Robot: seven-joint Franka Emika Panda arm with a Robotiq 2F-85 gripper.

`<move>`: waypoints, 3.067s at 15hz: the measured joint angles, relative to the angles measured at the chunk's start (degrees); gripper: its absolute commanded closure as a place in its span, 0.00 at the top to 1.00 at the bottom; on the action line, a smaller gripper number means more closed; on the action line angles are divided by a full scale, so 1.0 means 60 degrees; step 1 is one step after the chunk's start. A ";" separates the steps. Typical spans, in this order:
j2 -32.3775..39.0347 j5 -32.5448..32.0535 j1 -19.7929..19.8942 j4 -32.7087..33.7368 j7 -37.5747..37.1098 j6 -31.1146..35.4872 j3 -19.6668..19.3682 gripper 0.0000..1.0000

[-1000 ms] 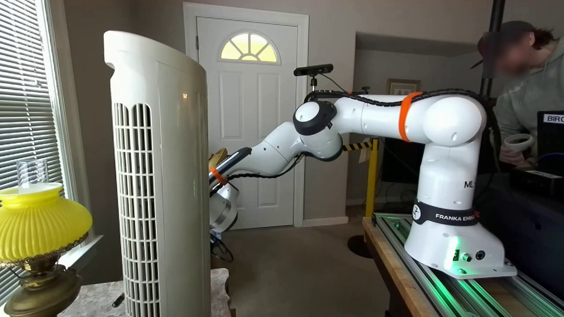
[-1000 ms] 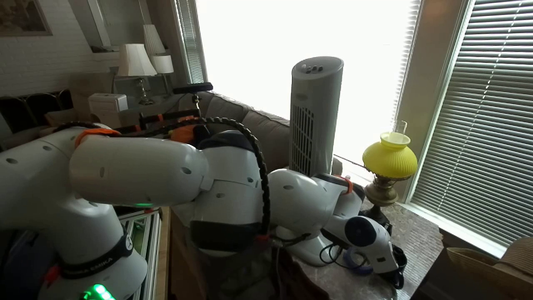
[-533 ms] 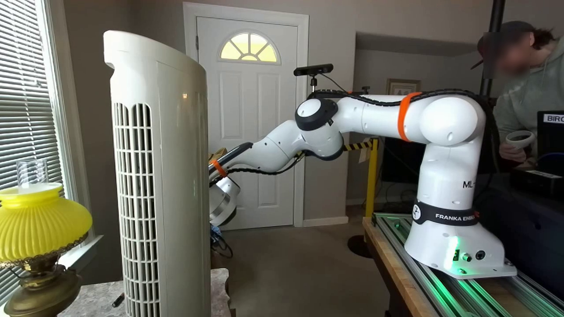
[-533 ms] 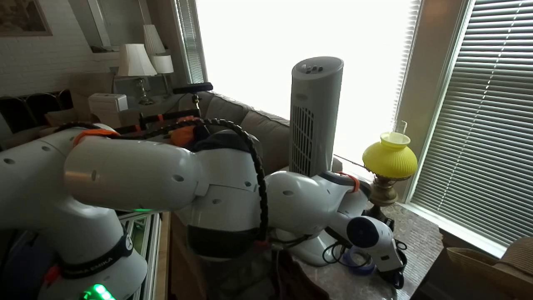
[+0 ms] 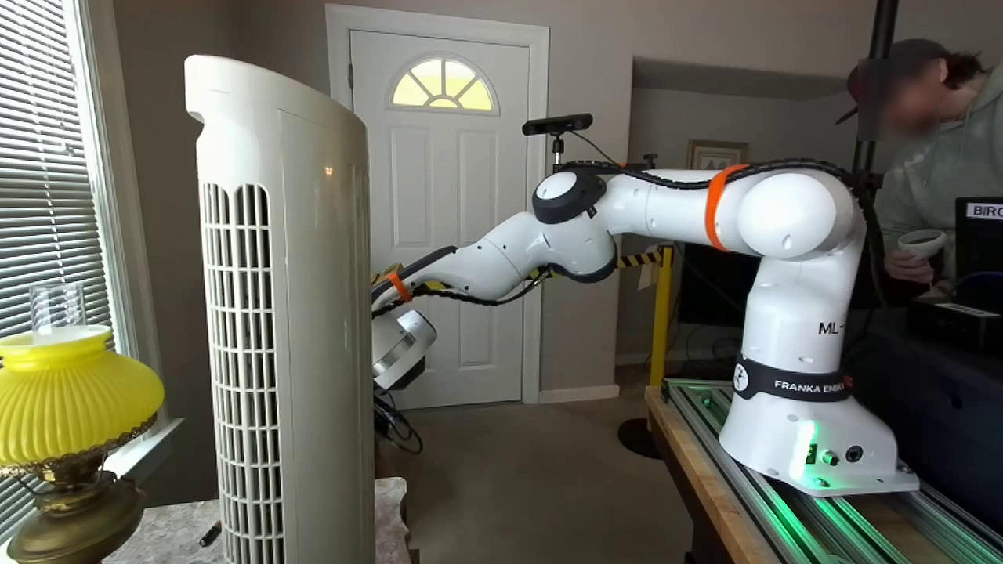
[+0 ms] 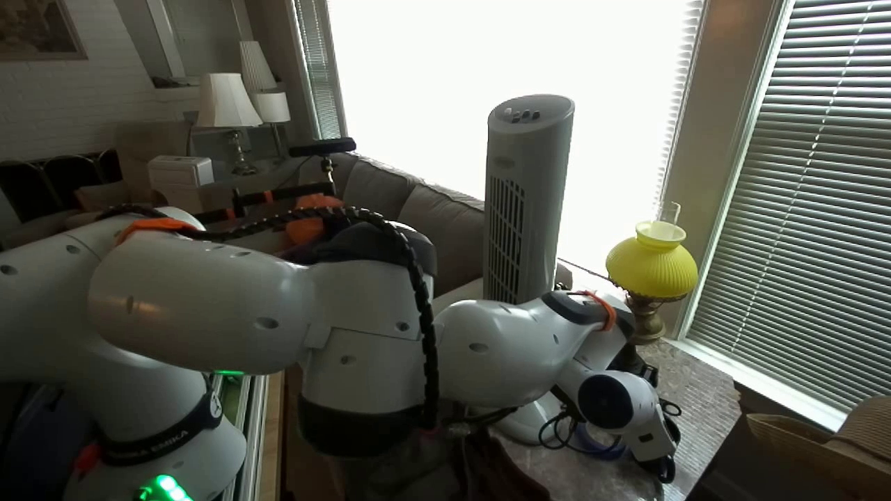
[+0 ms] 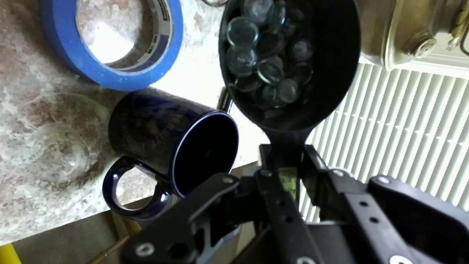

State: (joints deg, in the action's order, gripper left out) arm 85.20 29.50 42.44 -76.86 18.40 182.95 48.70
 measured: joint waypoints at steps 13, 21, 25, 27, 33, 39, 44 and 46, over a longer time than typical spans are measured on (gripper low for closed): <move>-0.0009 0.3783 0.0570 -0.0249 0.4600 -0.0854 0.0139 0.06; -0.0034 0.7661 -0.0512 0.0985 0.7141 -0.2377 -0.1341 0.06; -0.0034 0.8954 -0.1193 0.1504 0.7636 -0.2875 -0.2075 0.06; -0.0036 0.9447 -0.1475 0.1731 0.7782 -0.3073 -0.2380 0.06; -0.0036 1.0762 -0.2034 0.2276 0.8226 -0.3565 -0.3174 0.06; -0.0024 1.1067 -0.2364 0.2382 0.8125 -0.3717 -0.3571 0.06; -0.0037 1.1093 -0.2344 0.2414 0.8338 -0.3742 -0.3553 0.06; -0.0038 1.1192 -0.2295 0.2465 0.8591 -0.3804 -0.3509 0.06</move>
State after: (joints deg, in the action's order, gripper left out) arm 84.97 96.66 28.67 -62.07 69.94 160.13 27.65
